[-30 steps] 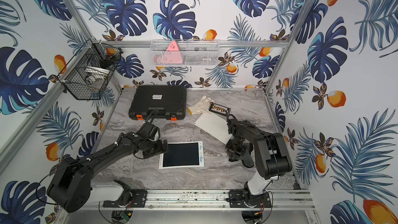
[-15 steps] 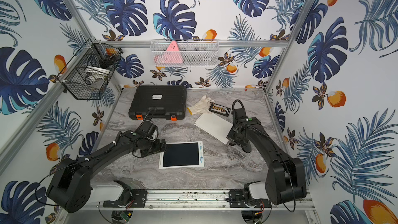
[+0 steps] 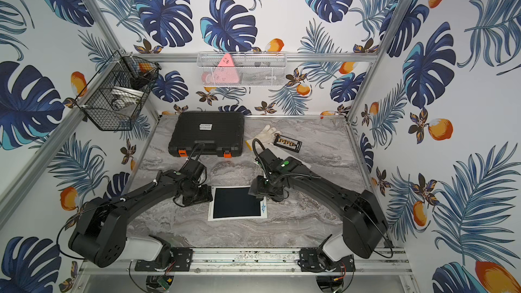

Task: Wipe the drawing tablet
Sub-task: Wipe the dirt from the drawing tablet.

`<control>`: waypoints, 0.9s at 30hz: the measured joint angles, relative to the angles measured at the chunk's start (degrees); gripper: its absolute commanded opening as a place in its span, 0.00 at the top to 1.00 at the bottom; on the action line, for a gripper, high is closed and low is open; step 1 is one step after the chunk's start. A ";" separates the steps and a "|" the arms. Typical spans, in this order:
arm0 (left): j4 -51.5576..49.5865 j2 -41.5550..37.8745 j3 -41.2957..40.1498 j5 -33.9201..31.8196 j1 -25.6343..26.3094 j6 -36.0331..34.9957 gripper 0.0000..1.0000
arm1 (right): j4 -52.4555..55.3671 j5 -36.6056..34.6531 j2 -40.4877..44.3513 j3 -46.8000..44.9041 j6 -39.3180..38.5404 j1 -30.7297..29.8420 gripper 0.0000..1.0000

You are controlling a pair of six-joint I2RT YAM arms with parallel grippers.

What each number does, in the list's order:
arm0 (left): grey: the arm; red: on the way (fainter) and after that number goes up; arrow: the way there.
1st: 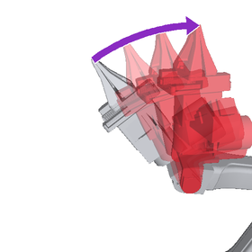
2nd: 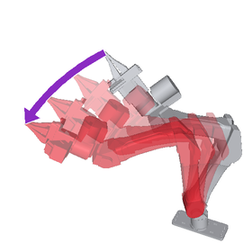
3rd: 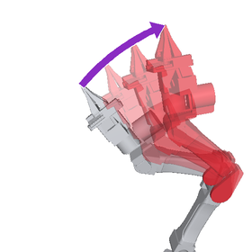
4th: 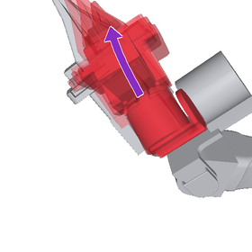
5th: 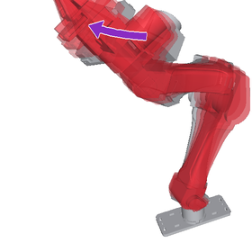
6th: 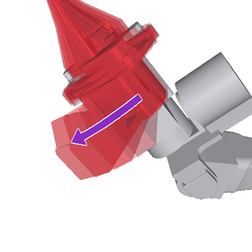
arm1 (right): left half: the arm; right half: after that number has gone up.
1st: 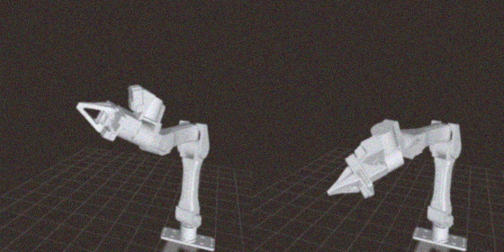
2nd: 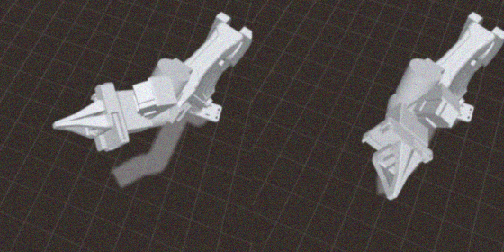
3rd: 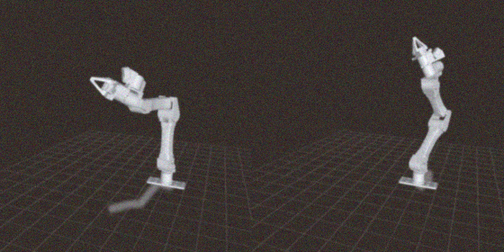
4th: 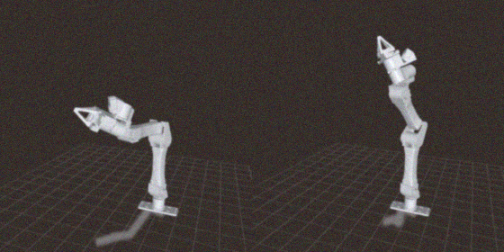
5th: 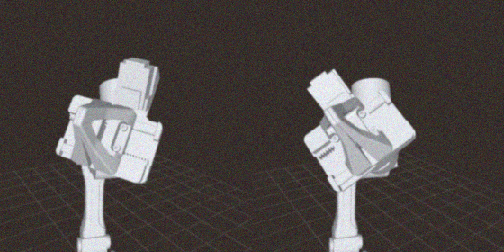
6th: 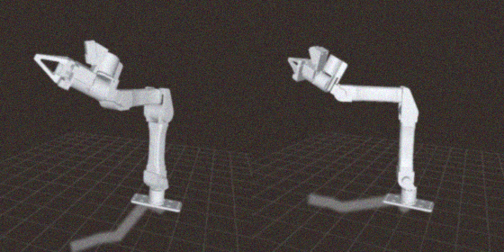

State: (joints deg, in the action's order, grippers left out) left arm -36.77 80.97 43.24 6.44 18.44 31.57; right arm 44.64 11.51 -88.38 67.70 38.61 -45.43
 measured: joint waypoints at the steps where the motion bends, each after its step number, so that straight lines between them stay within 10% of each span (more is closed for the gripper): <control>1: 0.46 0.52 -0.20 0.02 0.00 0.00 0.39 | -1.44 1.01 -1.84 0.81 0.00 -1.14 1.00; 27: 3.26 6.29 0.35 -3.30 4.79 1.31 0.53 | -7.41 4.74 -21.90 5.86 -2.71 2.08 1.00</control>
State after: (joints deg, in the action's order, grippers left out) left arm -33.52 87.26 43.59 3.14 23.22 32.88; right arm 37.23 16.25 -110.28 73.56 35.90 -43.35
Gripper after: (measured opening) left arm 0.477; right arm 0.097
